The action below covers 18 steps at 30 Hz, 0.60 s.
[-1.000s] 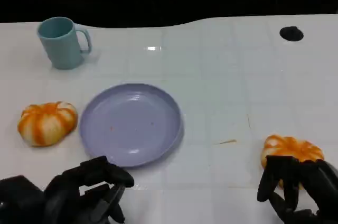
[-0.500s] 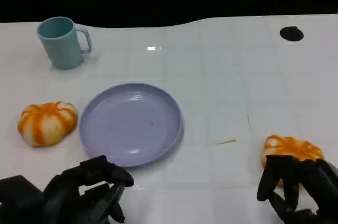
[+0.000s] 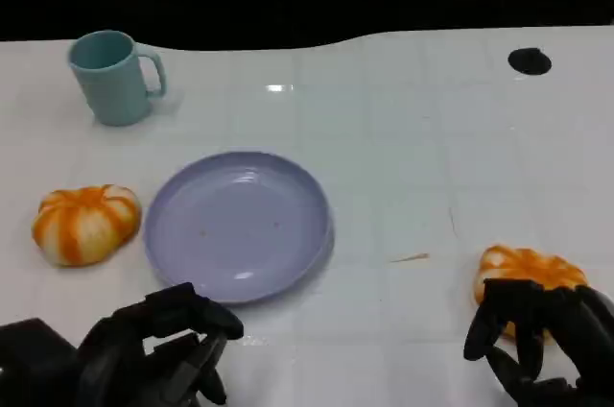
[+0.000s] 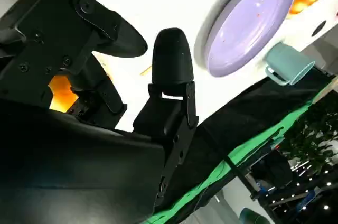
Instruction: Grasp the bread from the table and place it into the plate.
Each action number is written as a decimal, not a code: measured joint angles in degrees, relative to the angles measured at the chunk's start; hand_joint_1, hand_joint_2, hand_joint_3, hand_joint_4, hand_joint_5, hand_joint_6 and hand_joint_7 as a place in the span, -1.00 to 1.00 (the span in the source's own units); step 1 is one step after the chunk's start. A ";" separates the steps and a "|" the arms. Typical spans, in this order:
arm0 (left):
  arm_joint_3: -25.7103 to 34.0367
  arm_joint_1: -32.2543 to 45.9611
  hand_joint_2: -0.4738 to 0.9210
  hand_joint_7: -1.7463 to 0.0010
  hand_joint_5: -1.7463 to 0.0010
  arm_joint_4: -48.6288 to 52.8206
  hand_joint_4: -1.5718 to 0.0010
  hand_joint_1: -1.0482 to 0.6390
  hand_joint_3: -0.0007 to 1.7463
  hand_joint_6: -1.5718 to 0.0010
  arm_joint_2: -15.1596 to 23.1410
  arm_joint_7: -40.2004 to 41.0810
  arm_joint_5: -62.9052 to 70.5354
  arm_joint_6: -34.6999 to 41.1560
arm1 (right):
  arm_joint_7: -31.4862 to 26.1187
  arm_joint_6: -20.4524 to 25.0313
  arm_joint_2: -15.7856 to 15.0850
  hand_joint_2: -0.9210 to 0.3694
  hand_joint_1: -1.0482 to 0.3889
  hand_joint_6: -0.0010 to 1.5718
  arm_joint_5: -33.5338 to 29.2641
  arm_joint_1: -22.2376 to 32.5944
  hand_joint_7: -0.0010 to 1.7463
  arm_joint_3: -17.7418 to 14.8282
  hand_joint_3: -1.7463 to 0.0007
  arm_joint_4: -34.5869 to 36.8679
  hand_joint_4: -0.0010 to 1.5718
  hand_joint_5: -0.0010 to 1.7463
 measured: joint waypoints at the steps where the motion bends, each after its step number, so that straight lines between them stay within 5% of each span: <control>1: 0.02 0.00 0.70 -0.27 -0.88 0.00 0.06 -0.22 -0.14 -0.07 0.01 0.00 0.00 0.00 | -0.09 0.23 0.00 0.15 0.21 0.10 -0.15 0.00 0.12 -0.16 -0.45 -0.35 0.03 0.74; 10: 0.05 -0.05 0.69 -0.27 -0.86 0.00 0.05 -0.21 -0.14 -0.07 0.10 0.00 0.00 0.11 | -1.23 3.11 -2.74 0.15 0.03 -0.15 -11.95 -0.03 -0.30 -0.88 -0.20 -7.30 -0.30 0.19; 15: 0.06 -0.06 0.69 -0.27 -0.85 0.00 0.05 -0.23 -0.15 -0.08 0.09 0.00 -0.04 0.16 | -0.87 5.42 -6.29 -0.14 -0.04 -0.25 -21.40 0.17 -0.77 -1.16 0.23 -11.66 -0.53 -0.23; 18: 0.04 -0.07 0.69 -0.27 -0.86 0.00 0.05 -0.23 -0.15 -0.08 0.09 0.00 -0.03 0.16 | 1.47 8.36 -7.40 -0.41 -0.08 -0.32 -24.68 0.45 -0.94 -1.36 0.60 -14.46 -0.73 -0.25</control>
